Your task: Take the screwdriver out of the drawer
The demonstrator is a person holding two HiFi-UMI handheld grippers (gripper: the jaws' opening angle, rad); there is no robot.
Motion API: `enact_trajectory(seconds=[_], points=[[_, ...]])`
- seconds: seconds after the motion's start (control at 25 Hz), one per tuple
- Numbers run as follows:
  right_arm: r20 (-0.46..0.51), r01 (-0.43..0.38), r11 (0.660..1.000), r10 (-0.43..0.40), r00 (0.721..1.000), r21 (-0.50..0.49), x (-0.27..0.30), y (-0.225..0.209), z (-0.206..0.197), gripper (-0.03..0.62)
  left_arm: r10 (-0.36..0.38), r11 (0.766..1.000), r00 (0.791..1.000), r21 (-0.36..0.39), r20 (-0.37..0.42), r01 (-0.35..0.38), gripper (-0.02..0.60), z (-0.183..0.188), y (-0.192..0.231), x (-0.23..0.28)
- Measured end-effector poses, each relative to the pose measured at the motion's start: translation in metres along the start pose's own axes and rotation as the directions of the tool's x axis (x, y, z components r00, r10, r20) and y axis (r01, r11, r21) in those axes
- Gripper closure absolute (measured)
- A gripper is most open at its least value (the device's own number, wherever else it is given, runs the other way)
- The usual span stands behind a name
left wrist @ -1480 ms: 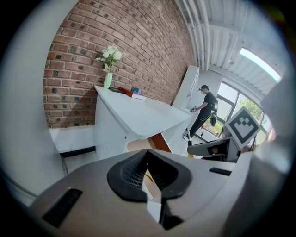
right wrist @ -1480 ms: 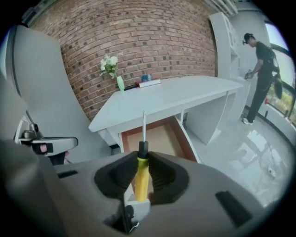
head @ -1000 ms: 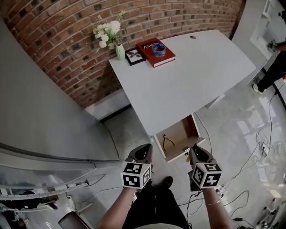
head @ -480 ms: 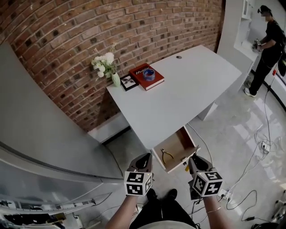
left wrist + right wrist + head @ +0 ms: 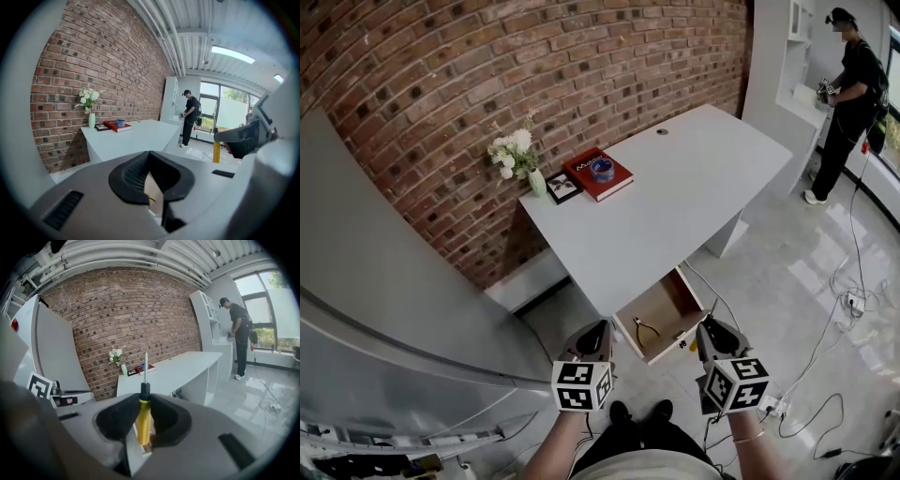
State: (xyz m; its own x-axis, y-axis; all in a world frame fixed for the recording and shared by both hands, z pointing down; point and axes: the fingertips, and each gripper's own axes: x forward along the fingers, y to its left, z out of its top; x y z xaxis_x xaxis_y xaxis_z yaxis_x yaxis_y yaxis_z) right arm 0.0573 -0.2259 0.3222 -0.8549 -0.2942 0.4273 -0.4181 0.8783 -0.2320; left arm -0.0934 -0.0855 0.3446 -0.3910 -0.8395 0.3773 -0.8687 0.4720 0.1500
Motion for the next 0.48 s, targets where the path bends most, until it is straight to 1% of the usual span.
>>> enact_trajectory(seconds=[0.48], points=[[0.015,-0.001,1.0,0.0,1.0,0.011,0.0,-0.0049,0.0088,0.517,0.001,1.0,1.0,0.009,0.005,-0.001,0.588,0.0043,-0.0078,-0.0018]])
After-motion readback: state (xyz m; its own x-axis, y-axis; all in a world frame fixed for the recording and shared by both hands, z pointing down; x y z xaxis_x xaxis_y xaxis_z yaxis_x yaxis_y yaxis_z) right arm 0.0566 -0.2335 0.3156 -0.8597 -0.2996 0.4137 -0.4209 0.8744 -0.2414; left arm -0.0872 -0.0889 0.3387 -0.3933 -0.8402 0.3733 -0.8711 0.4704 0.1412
